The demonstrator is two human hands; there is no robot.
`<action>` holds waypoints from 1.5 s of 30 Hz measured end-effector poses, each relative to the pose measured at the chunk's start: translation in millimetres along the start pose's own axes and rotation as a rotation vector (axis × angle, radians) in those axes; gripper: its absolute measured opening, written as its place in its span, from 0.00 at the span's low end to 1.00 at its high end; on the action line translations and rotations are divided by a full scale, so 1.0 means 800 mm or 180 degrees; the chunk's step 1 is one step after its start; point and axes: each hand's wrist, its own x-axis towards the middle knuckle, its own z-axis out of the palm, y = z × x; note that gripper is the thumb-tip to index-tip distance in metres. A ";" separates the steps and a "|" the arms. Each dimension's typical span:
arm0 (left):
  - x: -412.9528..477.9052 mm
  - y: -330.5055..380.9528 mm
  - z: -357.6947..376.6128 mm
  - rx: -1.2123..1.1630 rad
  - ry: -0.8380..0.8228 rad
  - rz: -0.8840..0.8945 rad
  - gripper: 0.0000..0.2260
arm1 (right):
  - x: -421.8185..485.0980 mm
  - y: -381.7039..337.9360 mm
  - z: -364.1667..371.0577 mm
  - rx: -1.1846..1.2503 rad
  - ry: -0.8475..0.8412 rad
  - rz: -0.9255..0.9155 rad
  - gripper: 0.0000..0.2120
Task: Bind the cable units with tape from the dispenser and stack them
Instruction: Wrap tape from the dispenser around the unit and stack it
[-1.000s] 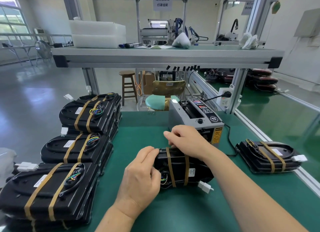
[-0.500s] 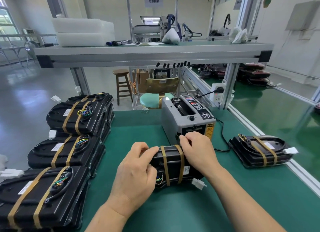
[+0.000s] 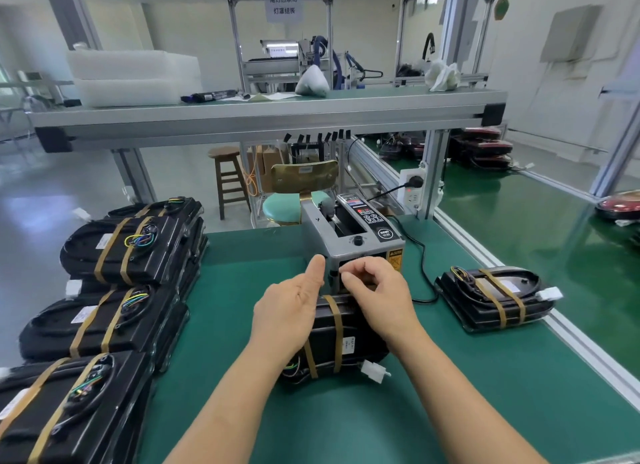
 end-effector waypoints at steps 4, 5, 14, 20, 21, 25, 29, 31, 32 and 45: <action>0.005 0.000 -0.004 -0.0028 -0.0141 -0.0177 0.40 | -0.003 -0.010 -0.013 0.1306 -0.0486 -0.0066 0.09; 0.006 -0.001 -0.004 0.0021 -0.0155 -0.0157 0.39 | -0.003 -0.014 -0.015 0.1374 -0.0601 -0.0047 0.08; -0.004 -0.009 0.011 0.1660 0.0273 0.0464 0.39 | 0.016 -0.047 -0.022 0.1368 -0.1329 0.0912 0.19; -0.001 -0.012 0.016 0.1860 0.0430 0.0554 0.36 | 0.022 -0.054 -0.030 0.1426 -0.1516 0.1041 0.11; -0.001 -0.013 0.016 0.1871 0.0448 0.0563 0.36 | 0.022 -0.054 -0.031 0.1433 -0.1551 0.1045 0.11; -0.001 -0.014 0.017 0.1920 0.0478 0.0622 0.35 | 0.024 -0.053 -0.034 0.1525 -0.1656 0.1031 0.12; -0.002 -0.014 0.017 0.1971 0.0481 0.0643 0.35 | 0.027 -0.051 -0.037 0.1551 -0.1758 0.0980 0.11; -0.002 -0.015 0.017 0.1997 0.0481 0.0665 0.35 | 0.027 -0.050 -0.037 0.1553 -0.1783 0.0951 0.11; -0.002 -0.015 0.017 0.2004 0.0478 0.0675 0.35 | 0.027 -0.049 -0.037 0.1571 -0.1774 0.0951 0.12; 0.005 -0.015 0.018 0.2151 0.0312 0.0555 0.28 | 0.007 -0.030 -0.036 0.1299 -0.0143 0.1033 0.05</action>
